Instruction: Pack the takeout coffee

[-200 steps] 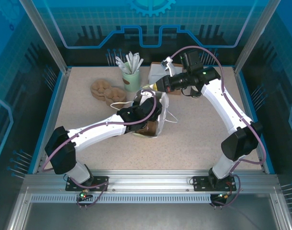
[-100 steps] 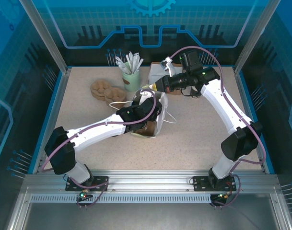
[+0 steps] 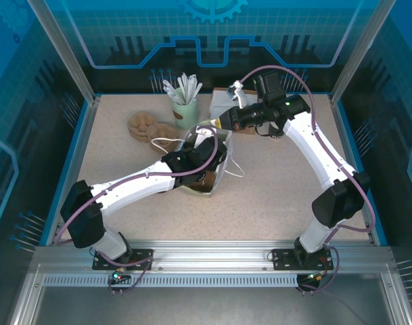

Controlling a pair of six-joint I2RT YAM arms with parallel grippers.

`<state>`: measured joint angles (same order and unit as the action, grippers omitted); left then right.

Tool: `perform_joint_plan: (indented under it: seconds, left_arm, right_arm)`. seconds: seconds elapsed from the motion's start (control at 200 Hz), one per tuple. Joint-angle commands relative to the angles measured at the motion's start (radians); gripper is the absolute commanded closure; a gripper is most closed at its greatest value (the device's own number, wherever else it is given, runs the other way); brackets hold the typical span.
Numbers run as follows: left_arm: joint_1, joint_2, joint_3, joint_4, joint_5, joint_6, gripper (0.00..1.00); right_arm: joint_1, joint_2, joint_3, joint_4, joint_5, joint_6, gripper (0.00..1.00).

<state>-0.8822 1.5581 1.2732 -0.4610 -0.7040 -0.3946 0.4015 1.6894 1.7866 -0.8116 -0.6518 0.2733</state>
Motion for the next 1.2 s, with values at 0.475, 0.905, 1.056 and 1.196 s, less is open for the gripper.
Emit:
perform_joint_plan:
  seconds: [0.475, 0.905, 1.056, 1.196]
  left_arm:
    - [0.006, 0.076, 0.007, -0.093, -0.011, -0.073, 0.28]
    - [0.055, 0.105, 0.002, -0.072, 0.047, -0.088, 0.28]
    - [0.058, 0.101, 0.021, -0.074, 0.061, -0.081, 0.28]
    - [0.056, 0.08, 0.037, -0.071, 0.063, -0.076, 0.28]
  right_arm:
    - [0.017, 0.014, -0.011, 0.016, -0.014, 0.027, 1.0]
    - [0.017, 0.035, -0.03, 0.062, -0.017, 0.044, 1.0]
    - [0.016, 0.036, -0.027, 0.063, -0.018, 0.04, 1.0]
    - [0.01, 0.032, -0.024, 0.061, -0.02, 0.035, 1.0]
